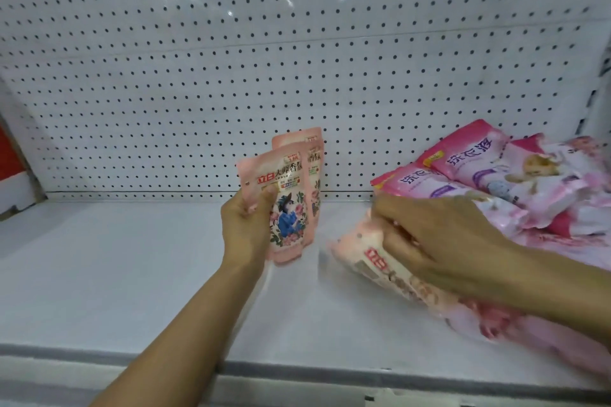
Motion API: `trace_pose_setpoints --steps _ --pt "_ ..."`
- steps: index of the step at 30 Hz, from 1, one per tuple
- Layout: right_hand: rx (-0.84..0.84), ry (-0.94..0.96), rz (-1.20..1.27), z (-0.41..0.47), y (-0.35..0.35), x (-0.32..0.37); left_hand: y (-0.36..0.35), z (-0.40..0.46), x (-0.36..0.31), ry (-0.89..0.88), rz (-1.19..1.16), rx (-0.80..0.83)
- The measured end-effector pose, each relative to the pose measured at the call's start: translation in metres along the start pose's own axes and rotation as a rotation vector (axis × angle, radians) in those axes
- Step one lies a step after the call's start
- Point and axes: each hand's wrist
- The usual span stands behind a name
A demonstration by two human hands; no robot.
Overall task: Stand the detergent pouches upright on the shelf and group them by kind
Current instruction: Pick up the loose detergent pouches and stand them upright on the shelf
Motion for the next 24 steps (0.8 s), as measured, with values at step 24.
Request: trace_pose_setpoints --steps 24 --pt "0.121 -0.271 0.094 0.177 -0.079 -0.067 -0.017 0.069 0.028 0.115 0.251 -0.012"
Point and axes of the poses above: each hand's wrist, its own z-axis towards the middle knuckle, its own y-axis out of the back of the hand, x = y × z, and after that the axes turned 15 degrees about -z, right-handed
